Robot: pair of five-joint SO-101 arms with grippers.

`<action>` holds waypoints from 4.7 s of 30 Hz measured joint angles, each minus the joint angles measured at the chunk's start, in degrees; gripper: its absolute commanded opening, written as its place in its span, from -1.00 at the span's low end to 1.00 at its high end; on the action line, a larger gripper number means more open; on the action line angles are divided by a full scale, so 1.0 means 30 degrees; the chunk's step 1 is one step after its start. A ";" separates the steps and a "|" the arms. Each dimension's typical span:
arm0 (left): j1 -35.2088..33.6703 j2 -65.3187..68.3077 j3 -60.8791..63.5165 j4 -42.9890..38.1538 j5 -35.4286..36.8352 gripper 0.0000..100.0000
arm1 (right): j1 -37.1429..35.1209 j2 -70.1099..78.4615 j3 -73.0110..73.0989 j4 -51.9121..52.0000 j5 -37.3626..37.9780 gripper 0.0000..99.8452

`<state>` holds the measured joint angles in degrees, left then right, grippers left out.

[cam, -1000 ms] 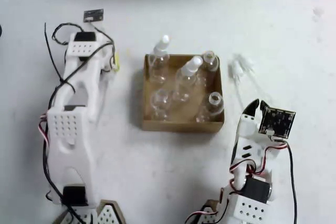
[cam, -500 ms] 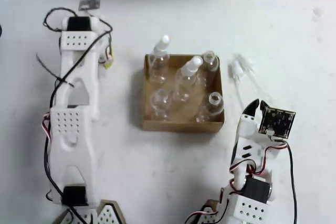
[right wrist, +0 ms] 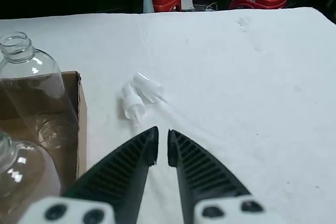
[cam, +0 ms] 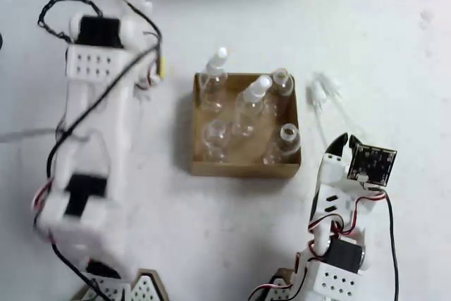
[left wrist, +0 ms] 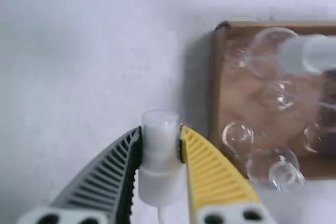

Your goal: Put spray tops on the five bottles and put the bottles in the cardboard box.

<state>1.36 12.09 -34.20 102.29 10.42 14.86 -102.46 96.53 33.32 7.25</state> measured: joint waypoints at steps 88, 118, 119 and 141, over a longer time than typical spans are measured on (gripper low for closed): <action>0.7883 -2.1626 3.8564 -4.1114 -0.0850 -0.95 | 0.0000 0.0029 0.0000 0.0000 0.0000 -0.96; 0.4190 -3.6073 3.8711 -2.7429 -0.0381 -0.76 | 0.0000 0.0029 0.0000 0.0000 0.0000 -0.96; 0.3575 -3.6982 3.8711 -2.6520 -0.0381 -0.77 | 0.0000 0.0029 0.0000 0.0000 0.0000 -0.96; -0.1348 -3.8799 4.3692 -2.0864 -0.3223 -0.79 | -0.5978 1.0989 -1.4711 0.5099 0.3136 -0.97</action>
<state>-2.68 -104.31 96.88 39.69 0.75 -3.08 -69.49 52.40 48.62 16.66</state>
